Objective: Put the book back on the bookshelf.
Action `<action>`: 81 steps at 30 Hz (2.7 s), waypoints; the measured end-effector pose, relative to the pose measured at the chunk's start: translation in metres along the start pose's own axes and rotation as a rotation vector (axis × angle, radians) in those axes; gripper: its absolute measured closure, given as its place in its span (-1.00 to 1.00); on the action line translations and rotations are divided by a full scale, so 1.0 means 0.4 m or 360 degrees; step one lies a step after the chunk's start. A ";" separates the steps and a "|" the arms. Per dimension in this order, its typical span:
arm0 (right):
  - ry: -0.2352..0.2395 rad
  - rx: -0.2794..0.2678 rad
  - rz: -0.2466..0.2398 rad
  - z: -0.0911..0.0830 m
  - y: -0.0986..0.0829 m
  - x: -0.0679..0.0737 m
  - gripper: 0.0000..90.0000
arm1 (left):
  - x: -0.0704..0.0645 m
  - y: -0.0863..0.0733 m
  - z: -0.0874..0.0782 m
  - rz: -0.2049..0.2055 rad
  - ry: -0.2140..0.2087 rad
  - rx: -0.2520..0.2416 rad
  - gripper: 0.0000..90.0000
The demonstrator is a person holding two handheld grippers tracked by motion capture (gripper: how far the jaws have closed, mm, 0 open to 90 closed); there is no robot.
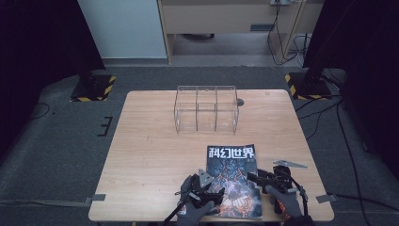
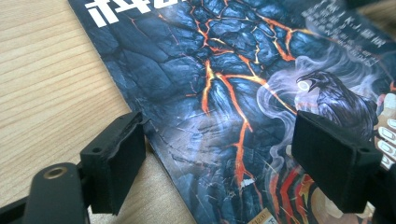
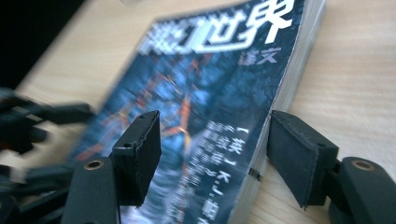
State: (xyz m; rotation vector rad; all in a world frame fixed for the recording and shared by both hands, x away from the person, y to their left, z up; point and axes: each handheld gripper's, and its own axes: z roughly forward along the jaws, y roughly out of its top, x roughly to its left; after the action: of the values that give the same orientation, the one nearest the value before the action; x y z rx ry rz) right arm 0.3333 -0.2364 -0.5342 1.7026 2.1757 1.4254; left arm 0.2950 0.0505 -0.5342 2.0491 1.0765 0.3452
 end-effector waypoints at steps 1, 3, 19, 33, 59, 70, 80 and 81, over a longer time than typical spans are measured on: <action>0.0000 0.0000 0.0000 0.000 0.000 0.000 -0.26 | 0.000 0.000 0.000 0.0000 0.0000 0.0000 -0.62; -0.0004 0.0009 -0.0005 0.002 0.002 0.002 -0.27 | 0.000 0.000 0.000 0.0001 0.0002 0.0001 -0.62; 0.0174 -0.0087 -0.0046 0.005 0.011 0.031 -0.20 | 0.004 0.000 -0.001 -0.0005 -0.0008 -0.0002 -0.62; 0.0010 0.0021 -0.0082 0.031 0.029 -0.005 -0.18 | 0.011 0.000 -0.003 -0.0013 -0.0034 -0.0008 -0.61; 0.0022 0.0153 -0.0278 0.042 0.043 0.015 -0.01 | 0.032 0.000 -0.005 -0.0038 -0.0035 -0.0021 -0.55; -0.0001 0.0139 -0.0290 0.036 0.051 0.025 0.36 | 0.032 0.002 -0.004 -0.0020 -0.0027 -0.0015 -0.55; -0.0032 0.0148 -0.0304 0.065 0.054 0.028 0.09 | 0.046 0.001 -0.006 -0.0075 -0.0081 -0.0041 -0.53; -0.0061 0.0153 -0.0319 0.068 0.054 0.035 0.11 | 0.045 0.001 -0.006 -0.0063 -0.0074 -0.0034 -0.53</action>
State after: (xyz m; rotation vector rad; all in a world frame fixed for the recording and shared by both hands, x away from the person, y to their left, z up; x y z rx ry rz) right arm 0.3582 -0.2091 -0.5289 1.4734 2.3512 1.2491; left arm 0.3049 0.0659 -0.5344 2.0044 1.0789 0.2868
